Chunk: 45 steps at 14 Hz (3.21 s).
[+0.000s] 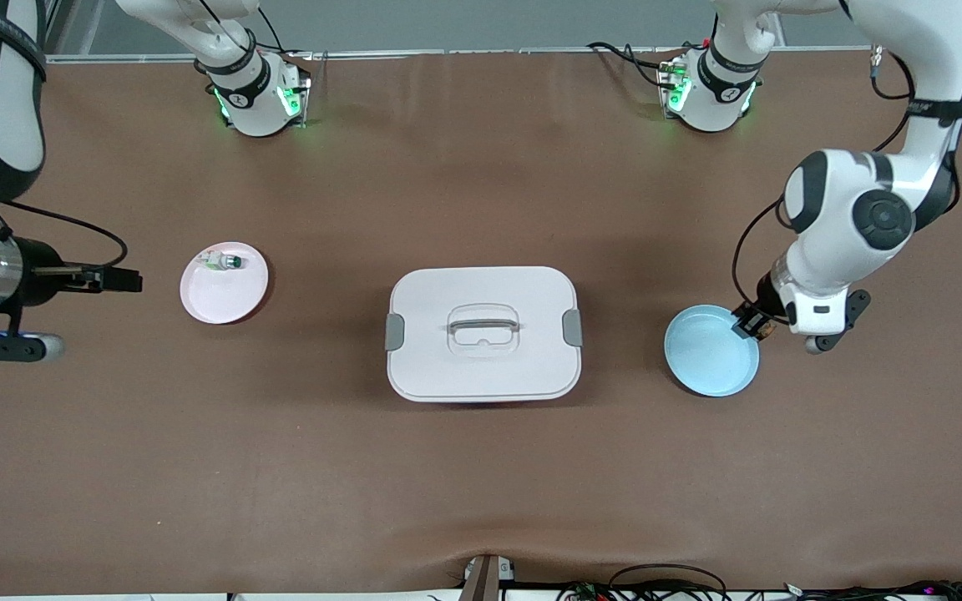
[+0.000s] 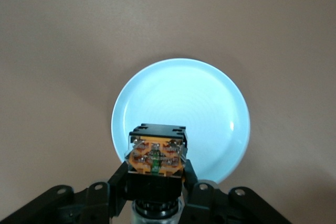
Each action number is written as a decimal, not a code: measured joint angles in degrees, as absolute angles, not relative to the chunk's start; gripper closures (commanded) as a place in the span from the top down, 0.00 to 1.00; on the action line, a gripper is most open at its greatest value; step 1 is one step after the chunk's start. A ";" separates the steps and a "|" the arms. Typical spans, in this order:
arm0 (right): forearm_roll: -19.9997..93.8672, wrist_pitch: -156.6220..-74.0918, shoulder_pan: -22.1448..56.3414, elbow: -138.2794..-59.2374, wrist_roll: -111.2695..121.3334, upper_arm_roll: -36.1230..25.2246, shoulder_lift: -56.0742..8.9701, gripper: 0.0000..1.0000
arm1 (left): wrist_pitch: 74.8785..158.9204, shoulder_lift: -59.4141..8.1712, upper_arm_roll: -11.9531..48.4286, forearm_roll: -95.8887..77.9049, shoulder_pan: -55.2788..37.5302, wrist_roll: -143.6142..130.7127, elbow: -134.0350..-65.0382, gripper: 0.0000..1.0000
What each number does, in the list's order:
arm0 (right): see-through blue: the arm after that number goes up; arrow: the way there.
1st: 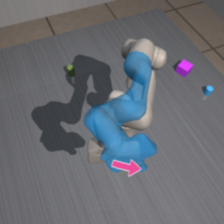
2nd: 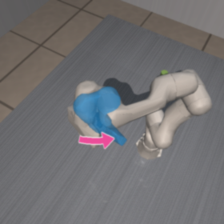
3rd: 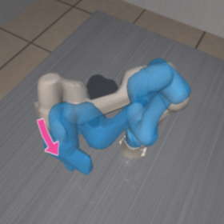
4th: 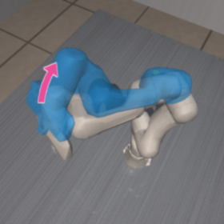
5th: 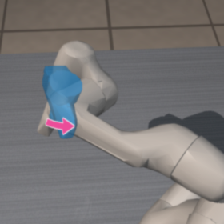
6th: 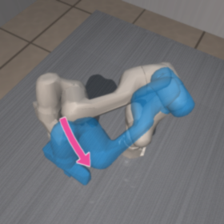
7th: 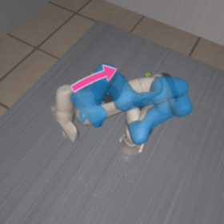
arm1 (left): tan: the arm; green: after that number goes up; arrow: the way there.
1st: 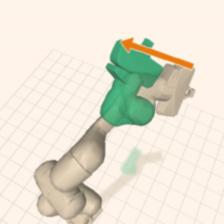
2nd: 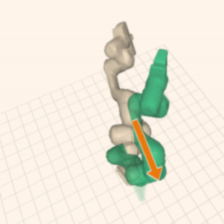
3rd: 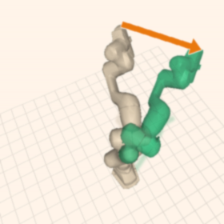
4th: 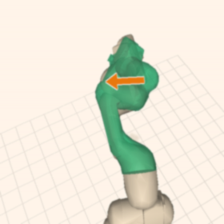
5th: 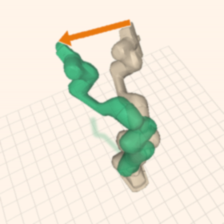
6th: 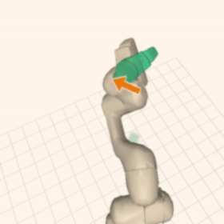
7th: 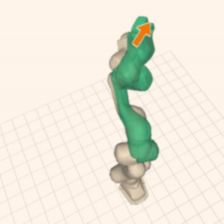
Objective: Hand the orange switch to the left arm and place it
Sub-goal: 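Lower the switch into the blue dish and open the left gripper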
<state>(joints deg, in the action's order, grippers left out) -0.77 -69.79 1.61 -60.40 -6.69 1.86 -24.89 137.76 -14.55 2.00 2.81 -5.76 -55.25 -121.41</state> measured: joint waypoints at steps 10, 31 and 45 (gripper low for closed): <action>-0.96 -70.71 1.03 -60.26 -6.24 2.03 -19.22 1.00 | 142.65 -23.49 2.14 5.47 -5.64 -58.89 -119.01 0.00; -0.96 -74.57 1.20 -68.28 -0.34 -0.81 -11.55 1.00 | 143.95 -28.39 2.32 5.47 -5.44 -56.14 -118.46 1.00; -0.32 -79.92 0.35 -78.11 -0.19 -1.49 -5.26 1.00 | 141.22 -21.76 2.90 5.47 -5.16 -52.77 -113.72 1.00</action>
